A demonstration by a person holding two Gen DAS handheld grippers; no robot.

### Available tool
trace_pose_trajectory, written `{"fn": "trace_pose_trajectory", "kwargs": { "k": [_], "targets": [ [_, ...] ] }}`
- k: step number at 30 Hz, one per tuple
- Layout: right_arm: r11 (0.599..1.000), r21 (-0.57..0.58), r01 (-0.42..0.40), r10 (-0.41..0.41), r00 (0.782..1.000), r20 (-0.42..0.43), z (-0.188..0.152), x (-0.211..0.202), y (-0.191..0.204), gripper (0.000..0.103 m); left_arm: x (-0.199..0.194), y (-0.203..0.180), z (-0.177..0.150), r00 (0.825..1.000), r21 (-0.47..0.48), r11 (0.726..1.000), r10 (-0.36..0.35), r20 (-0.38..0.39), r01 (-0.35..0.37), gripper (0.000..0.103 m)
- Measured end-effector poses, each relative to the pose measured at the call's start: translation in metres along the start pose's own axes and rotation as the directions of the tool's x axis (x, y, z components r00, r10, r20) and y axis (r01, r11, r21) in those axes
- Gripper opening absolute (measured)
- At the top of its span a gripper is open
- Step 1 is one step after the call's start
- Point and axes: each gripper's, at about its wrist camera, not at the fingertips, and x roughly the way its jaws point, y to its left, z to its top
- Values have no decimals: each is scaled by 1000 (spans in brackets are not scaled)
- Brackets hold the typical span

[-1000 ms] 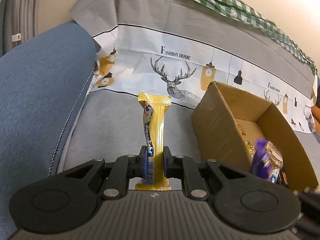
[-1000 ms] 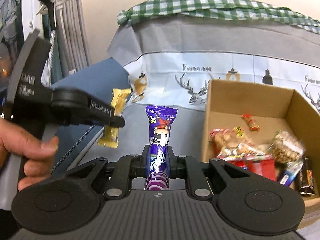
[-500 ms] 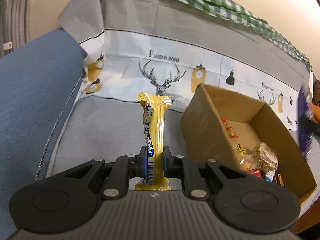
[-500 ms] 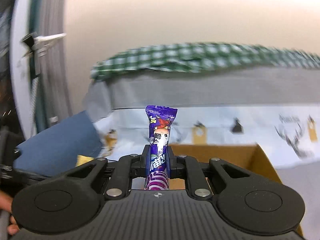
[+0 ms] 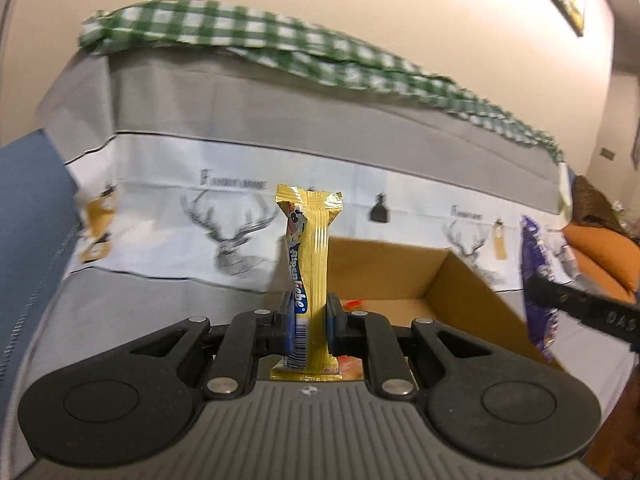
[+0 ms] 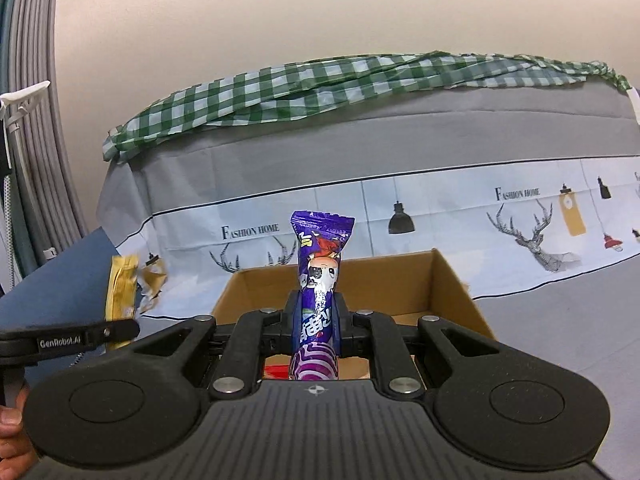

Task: Organize snacks
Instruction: 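Carry the yellow wafer bar and purple bar over the box with both tools, then open both tools to drop the yellow and purple bars into the box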

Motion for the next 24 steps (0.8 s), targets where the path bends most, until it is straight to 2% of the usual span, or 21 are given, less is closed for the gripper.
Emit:
{"fn": "trace_pose_trajectory", "kwargs": {
  "k": [6,14,24],
  "targets": [
    [998,-23,50,-50,999,14,0,1,-12,15,16,-30,2,997,20,997,-81,13,81,16],
    [991,-12,134,-133,991,23,-1,9,-22,15,37,-62,8,987,72,986,-155,32,152,16],
    [983,7,185,-185,983,15,-2,17,-23,15,48,-78,10,978,89,976,-203,35,200,16]
  ]
}}
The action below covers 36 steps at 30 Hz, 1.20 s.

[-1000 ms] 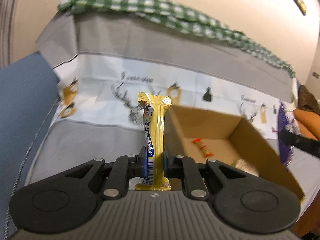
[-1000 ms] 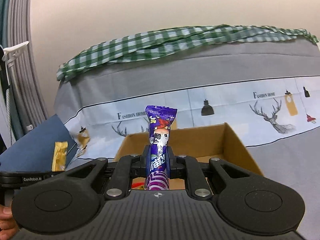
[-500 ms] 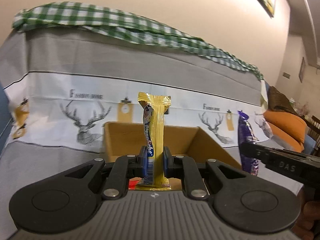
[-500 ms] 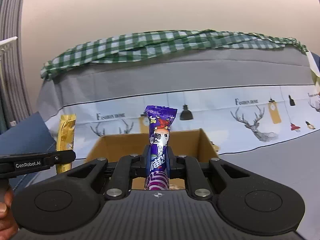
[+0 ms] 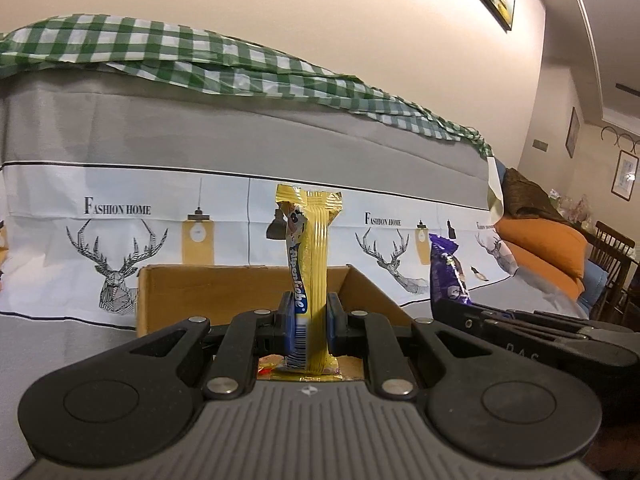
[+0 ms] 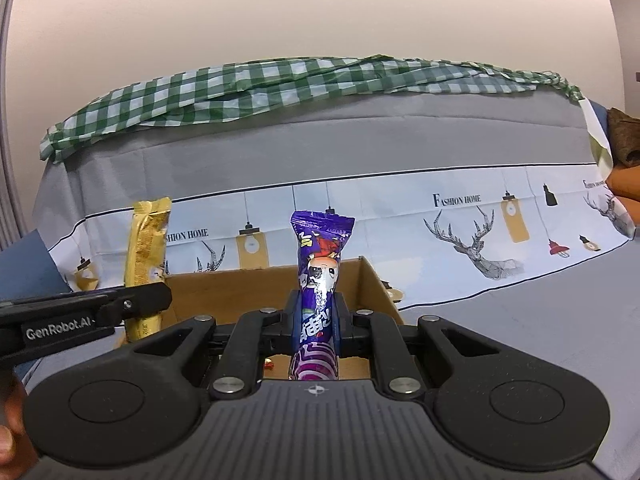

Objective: Organize snacks

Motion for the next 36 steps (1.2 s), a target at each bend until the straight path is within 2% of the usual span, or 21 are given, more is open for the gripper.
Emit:
{"fn": "trace_pose_trajectory", "kwargs": {
  "k": [19,20,22,23,24,27,31,32,33,36],
  "targets": [
    [1000,-3,27,-26,1000,10,-2,1,6,15,6,0,2,999,-4,1000,-31,-12,31,16],
    [1000,-1,29,-29,1000,8,-2,2,6,15,8,0,2,999,-8,999,-47,-26,47,18],
    [999,5,33,-33,999,-10,-3,5,6,17,10,-2,0,997,8,998,-59,-54,59,36],
    [999,4,42,-42,999,-25,-3,7,6,28,9,-4,-1,998,26,999,-46,-46,47,44],
    [998,2,56,-56,998,-31,-3,8,7,51,7,-6,-2,999,44,998,-31,-31,32,45],
    [996,21,87,-86,996,-24,-1,6,3,78,3,0,0,1000,30,999,-10,-8,10,52],
    [996,42,83,-82,996,-37,-3,6,-1,88,-2,10,0,1000,6,1000,18,-3,-18,64],
    [996,42,82,-81,996,-38,-3,5,-1,94,-5,11,-1,1000,6,1000,24,3,-24,70],
    [996,44,81,-79,996,-38,-3,4,-2,98,-9,12,-3,1000,13,1000,28,9,-28,75],
    [996,58,70,-68,997,-41,-4,0,-5,102,-24,8,-8,998,58,997,48,36,-50,82]
  ]
}}
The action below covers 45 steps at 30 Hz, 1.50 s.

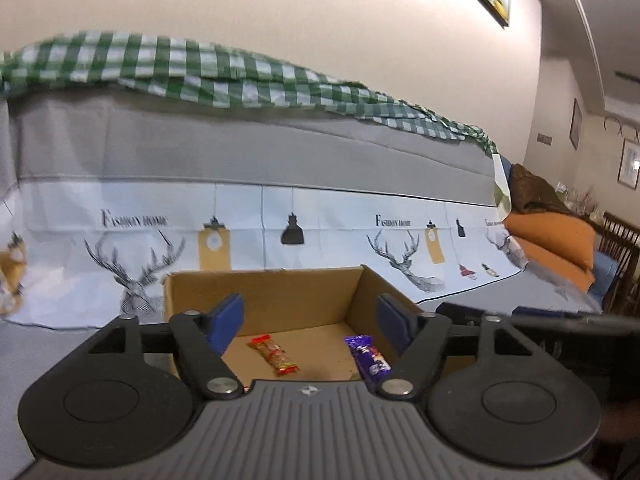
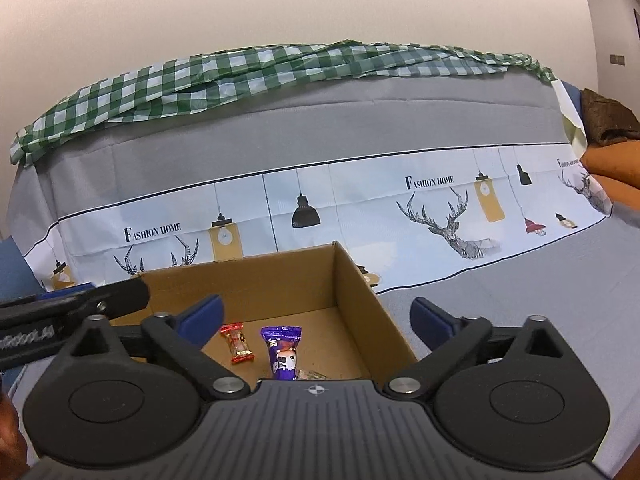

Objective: Organize snacks

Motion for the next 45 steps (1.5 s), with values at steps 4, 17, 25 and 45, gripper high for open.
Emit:
{"fn": "trace_pose_trajectory", "kwargs": {
  "k": [4,17,25,45],
  "targets": [
    [999,30,-15,15,1000,-4,-1,-11,-5,102,-28,-7,-8,999,57,998,21,28,-23,86],
    [993,-66,-92,87,993,-80,-33,-89,-18,102,-101,-27,-49,978,-56,991,109,-179,-121,103],
    [992,6,-123,123,987,-99,-55,-104,-28,102,-100,-44,-66,955,16,987,159,-249,-160,103],
    [994,0,-109,107,980,-170,-58,-78,-15,102,-76,-27,-65,935,-78,978,161,-316,-195,103]
  ]
}}
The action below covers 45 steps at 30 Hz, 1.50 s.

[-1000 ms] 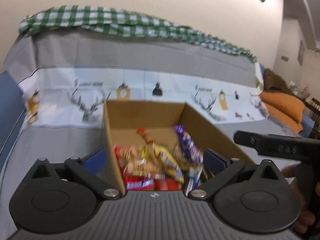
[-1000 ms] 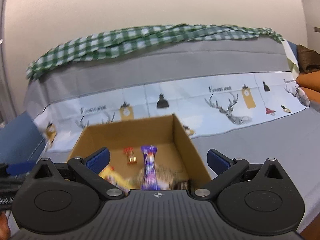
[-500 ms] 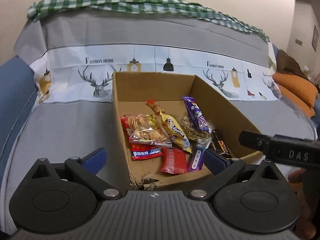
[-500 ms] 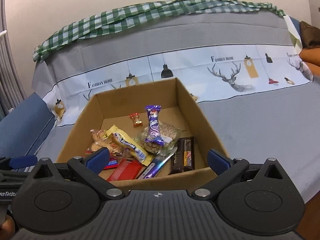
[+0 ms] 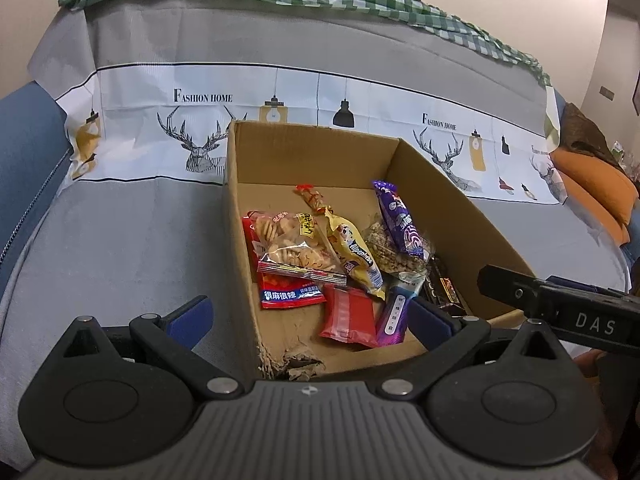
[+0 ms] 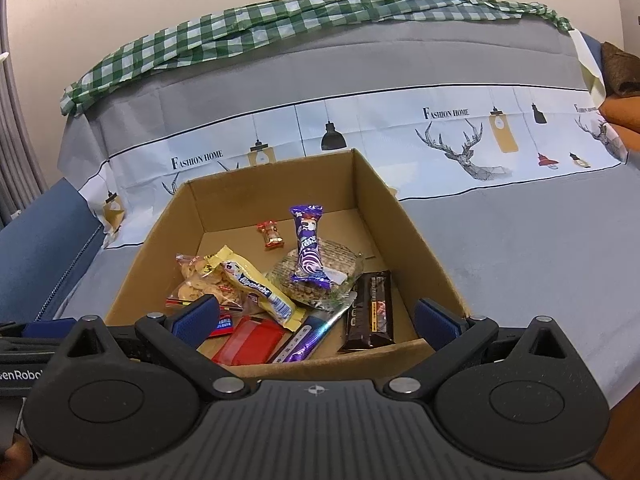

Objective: Organize snacks

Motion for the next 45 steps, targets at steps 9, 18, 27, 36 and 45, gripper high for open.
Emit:
{"fn": "trace_pose_trajectory", "kwargs": {
  "k": [9,18,27,36,45],
  "targets": [
    [1000,-27,13,-14,1000,-3,-1,2,5,102,-1,0,0,1000,-6,1000,-8,3,8,103],
    [999,-39,15,-15,1000,-3,-1,2,6,102,-1,0,0,1000,-6,1000,-11,2,11,103],
    [999,-45,16,-16,1000,-3,-1,3,7,102,-1,0,-1,1000,-9,1000,-14,-2,14,103],
    [999,-46,16,-16,1000,-5,-1,4,7,102,0,2,-1,1000,-10,1000,-19,-3,19,103],
    [999,-46,16,-16,1000,-5,-1,4,7,102,0,2,-1,1000,-9,1000,-19,-2,19,103]
  ]
}}
